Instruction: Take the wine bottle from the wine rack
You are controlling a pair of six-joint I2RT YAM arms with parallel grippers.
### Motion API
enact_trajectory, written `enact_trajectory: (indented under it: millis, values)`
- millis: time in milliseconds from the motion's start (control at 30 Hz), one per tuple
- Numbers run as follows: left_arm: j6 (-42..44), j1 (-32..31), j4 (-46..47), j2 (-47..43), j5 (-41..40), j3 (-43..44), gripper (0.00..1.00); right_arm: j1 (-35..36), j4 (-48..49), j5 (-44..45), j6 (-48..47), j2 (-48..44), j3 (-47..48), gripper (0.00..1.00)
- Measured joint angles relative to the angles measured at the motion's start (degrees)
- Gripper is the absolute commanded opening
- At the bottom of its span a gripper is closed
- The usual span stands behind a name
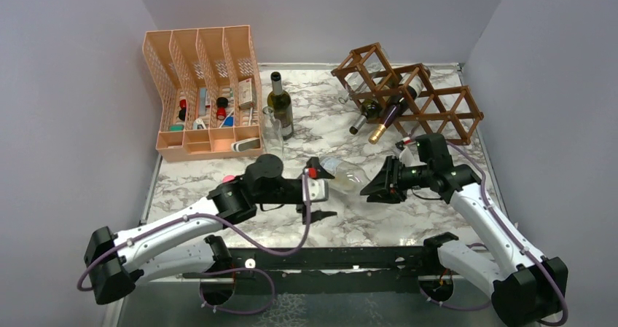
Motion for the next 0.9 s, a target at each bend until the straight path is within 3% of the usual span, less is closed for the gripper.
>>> enact_trajectory:
  millis: [267,700,900]
  values:
    - [11.58,-7.32,-2.19,15.91,-3.65,8.07,0.93,0.0,-9.01,-0.96,-15.52,1.73,3.3,0.01]
    - [20.96,-7.69,-2.95,33.16,0.09,19.15,0.87,0.0,-17.44,1.18,-30.91,2.75,5.86,0.01]
    - [21.51,-7.69,-3.63,39.47,2.91,22.01,0.75,0.0,-17.81,1.16,-34.07,1.99,5.9,0.01]
